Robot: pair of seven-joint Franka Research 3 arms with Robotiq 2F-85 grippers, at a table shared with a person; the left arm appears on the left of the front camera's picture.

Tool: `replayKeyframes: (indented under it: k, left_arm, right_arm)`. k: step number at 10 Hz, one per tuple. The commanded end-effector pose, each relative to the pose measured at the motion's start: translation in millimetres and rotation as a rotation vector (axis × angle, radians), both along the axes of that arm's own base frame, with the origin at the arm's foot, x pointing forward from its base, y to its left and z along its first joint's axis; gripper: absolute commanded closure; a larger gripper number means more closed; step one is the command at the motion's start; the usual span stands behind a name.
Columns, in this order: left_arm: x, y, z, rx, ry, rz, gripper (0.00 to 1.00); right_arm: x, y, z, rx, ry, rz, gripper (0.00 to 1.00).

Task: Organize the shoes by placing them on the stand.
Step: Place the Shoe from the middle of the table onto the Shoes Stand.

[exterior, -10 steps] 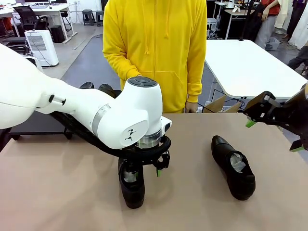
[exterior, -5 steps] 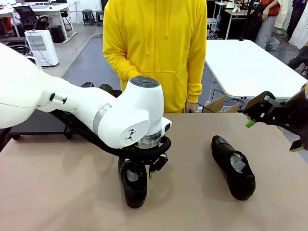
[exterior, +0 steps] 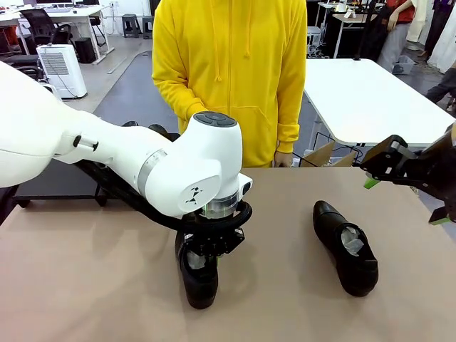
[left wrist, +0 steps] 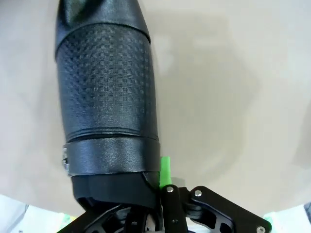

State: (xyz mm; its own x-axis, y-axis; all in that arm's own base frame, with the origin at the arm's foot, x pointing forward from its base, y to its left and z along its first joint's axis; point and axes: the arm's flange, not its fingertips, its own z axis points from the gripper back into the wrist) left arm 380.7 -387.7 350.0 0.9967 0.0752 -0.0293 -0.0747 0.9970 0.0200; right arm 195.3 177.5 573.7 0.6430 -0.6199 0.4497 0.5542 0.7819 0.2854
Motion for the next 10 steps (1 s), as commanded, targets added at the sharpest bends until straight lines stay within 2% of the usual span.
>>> replayKeyframes:
  k: [1, 2, 3, 4, 6, 8, 10]
  left_arm:
    - [-14.4, 2.7, 67.0, -0.03, 0.035, -0.101, 1.0]
    - [-22.2, 10.6, 104.6, -0.051, -0.019, -0.158, 1.0]
    - [-29.3, 24.3, 133.9, -0.051, -0.035, -0.266, 1.0]
    - [-29.3, 43.1, 157.7, -0.01, -0.079, -0.296, 1.0]
    - [-20.2, 88.3, 198.6, 0.092, -0.177, -0.241, 1.0]
    - [-7.0, 127.3, 224.8, 0.095, -0.233, -0.203, 1.0]
    - [3.1, 168.5, 245.5, 0.076, -0.281, -0.073, 1.0]
  right_arm:
    - [3.4, 2.2, 0.6, 0.013, -0.005, 0.029, 0.0]
    - [3.4, 2.2, 0.6, 0.013, -0.005, 0.029, 0.0]
    - [3.4, 2.2, 0.6, 0.013, -0.005, 0.029, 0.0]
    - [3.4, 2.2, 0.6, 0.013, -0.005, 0.029, 0.0]
    - [3.4, 2.2, 0.6, 0.013, -0.005, 0.029, 0.0]
    - [3.4, 2.2, 0.6, 0.013, -0.005, 0.029, 0.0]
    - [3.4, 2.2, 0.6, 0.013, -0.005, 0.029, 0.0]
